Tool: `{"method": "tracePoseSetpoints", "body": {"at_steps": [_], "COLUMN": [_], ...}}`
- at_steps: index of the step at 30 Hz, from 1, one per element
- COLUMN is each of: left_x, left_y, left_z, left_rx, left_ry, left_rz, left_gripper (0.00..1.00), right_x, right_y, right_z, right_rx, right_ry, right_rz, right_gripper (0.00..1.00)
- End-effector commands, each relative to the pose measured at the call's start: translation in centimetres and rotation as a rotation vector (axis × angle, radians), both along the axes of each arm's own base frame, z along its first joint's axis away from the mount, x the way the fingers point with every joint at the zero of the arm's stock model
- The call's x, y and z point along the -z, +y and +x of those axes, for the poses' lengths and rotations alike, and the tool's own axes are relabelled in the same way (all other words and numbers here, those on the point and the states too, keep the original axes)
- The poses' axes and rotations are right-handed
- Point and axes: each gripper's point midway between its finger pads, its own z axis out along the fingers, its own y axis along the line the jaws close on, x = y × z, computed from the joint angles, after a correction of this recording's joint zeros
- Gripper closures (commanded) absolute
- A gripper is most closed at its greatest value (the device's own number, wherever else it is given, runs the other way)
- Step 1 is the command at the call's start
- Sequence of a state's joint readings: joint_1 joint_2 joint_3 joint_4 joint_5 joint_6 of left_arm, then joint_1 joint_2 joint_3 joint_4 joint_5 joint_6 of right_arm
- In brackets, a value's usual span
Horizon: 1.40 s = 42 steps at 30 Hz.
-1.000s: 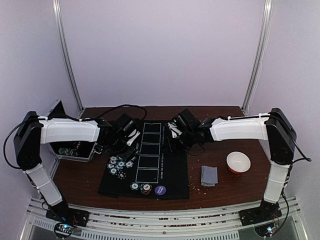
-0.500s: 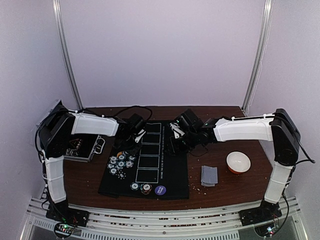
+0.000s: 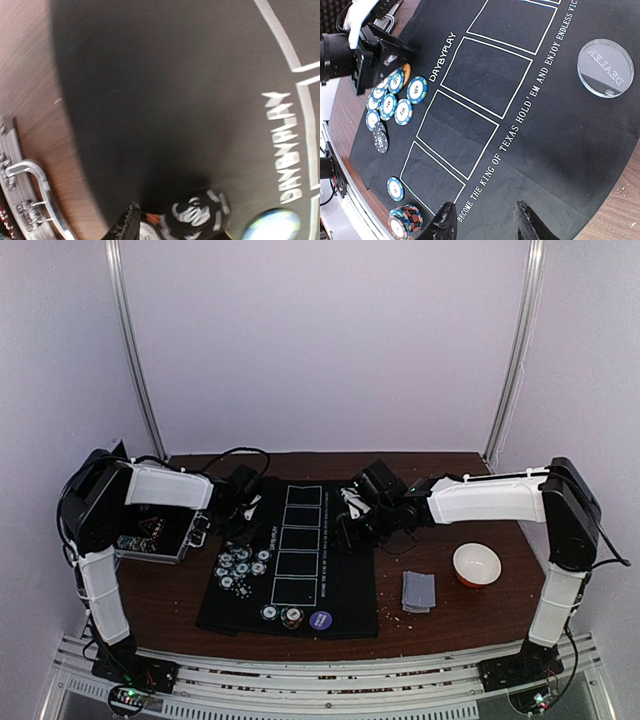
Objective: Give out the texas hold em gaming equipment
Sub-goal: Adjust the poker chips pile in the big blind area.
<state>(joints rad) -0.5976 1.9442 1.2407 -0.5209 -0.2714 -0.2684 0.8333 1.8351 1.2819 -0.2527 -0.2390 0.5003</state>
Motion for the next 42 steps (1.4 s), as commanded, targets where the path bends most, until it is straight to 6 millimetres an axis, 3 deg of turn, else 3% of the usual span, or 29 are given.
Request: {"method": "tracePoseSetpoints", "body": {"at_steps": [1, 6, 10, 14, 20, 24, 30, 35, 42], "left_x": [0.1, -3.2, -5.4, -4.3, -0.7, 1.0, 2.3, 2.3, 1.7], "left_y": [2.7, -0.5, -3.4, -5.9, -7.0, -5.9, -2.7, -0.2, 1.6], "left_z": [-1.2, -0.4, -1.3, -3.6, -6.0, -6.1, -6.7, -7.1, -7.0], "left_rx": [-0.051, 0.030, 0.131, 0.229, 0.296, 0.262, 0.200, 0.137, 0.073], "left_ry": [0.044, -0.017, -0.061, -0.025, 0.039, 0.064, 0.093, 0.117, 0.136], "left_rz": [0.040, -0.119, -0.174, -0.180, -0.082, 0.000, 0.133, 0.166, 0.111], "left_gripper": [0.62, 0.60, 0.57, 0.53, 0.46, 0.50, 0.56, 0.56, 0.56], "right_x": [-1.1, -0.8, -0.7, -0.5, -0.3, -0.1, -0.1, 0.1, 0.2], "right_y": [-0.6, -0.7, -0.6, -0.6, -0.5, -0.5, -0.8, -0.8, -0.9], "right_z": [0.0, 0.0, -0.1, -0.1, -0.3, -0.4, -0.5, -0.6, -0.7], "right_rx": [0.009, 0.010, 0.011, 0.012, 0.008, 0.008, 0.009, 0.008, 0.006], "right_ry": [-0.024, -0.016, -0.013, -0.007, 0.003, 0.008, 0.007, 0.010, 0.012], "right_rz": [-0.002, -0.006, -0.003, -0.001, -0.002, -0.003, -0.008, -0.010, -0.014], "right_gripper": [0.58, 0.58, 0.58, 0.58, 0.56, 0.56, 0.56, 0.56, 0.56]}}
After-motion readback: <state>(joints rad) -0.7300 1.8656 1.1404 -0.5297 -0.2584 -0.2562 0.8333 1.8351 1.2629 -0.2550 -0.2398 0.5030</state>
